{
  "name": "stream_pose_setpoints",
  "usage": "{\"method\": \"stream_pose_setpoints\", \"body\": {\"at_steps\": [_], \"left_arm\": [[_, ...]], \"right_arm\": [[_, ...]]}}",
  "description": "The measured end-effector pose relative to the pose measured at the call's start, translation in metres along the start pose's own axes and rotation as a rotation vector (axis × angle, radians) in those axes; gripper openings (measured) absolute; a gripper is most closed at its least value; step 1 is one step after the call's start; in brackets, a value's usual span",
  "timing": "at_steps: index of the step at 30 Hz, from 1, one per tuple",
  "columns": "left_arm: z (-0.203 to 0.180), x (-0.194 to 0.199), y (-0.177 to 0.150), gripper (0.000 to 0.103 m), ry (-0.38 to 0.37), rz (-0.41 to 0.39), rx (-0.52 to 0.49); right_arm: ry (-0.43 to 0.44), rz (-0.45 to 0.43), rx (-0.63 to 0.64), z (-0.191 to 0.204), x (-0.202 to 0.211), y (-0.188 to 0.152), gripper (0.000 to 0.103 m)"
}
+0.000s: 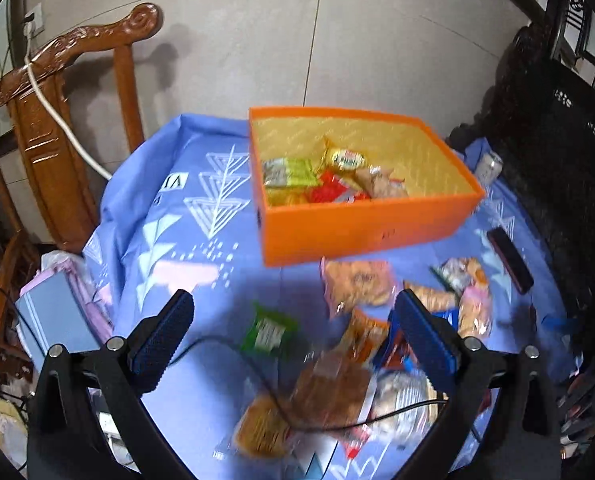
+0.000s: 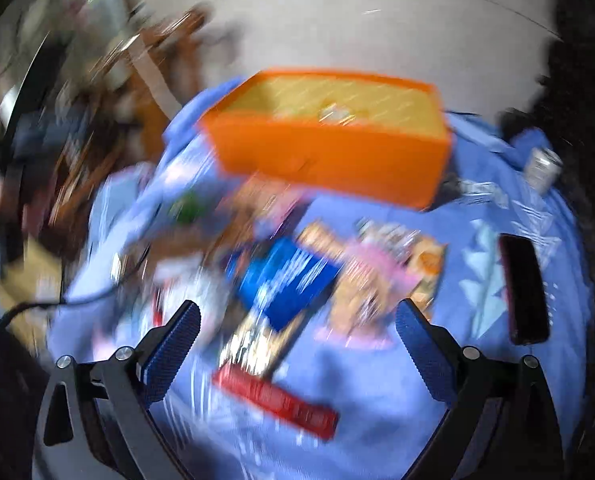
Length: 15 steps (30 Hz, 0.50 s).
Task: Organize snacks
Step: 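Grasp the red biscuit stick with the right gripper while the left grasps a brown bread loaf pack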
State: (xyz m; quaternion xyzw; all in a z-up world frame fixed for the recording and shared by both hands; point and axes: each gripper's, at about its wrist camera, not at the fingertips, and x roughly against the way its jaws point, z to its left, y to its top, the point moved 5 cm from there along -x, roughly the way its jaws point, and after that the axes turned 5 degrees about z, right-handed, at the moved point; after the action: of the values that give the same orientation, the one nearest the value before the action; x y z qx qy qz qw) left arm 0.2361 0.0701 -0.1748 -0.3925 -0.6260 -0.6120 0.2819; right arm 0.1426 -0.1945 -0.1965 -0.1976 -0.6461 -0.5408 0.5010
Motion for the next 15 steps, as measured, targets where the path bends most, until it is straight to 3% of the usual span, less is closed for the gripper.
{"method": "stream_pose_setpoints", "body": {"at_steps": [3,10,15], "left_arm": [[0.006,0.011,-0.015,0.099,0.010,0.007,0.029],[0.019,0.036,-0.034,0.099,0.052,0.011,0.052],[0.040,0.053,-0.048,0.099,0.105,0.008,0.096]], "right_arm": [[0.029,0.071,0.122,0.019,-0.021,-0.027,0.078],[0.060,0.167,0.315,0.036,-0.065,-0.056,0.068],[0.099,0.285,0.377,0.039,-0.092,-0.073,0.030]]}}
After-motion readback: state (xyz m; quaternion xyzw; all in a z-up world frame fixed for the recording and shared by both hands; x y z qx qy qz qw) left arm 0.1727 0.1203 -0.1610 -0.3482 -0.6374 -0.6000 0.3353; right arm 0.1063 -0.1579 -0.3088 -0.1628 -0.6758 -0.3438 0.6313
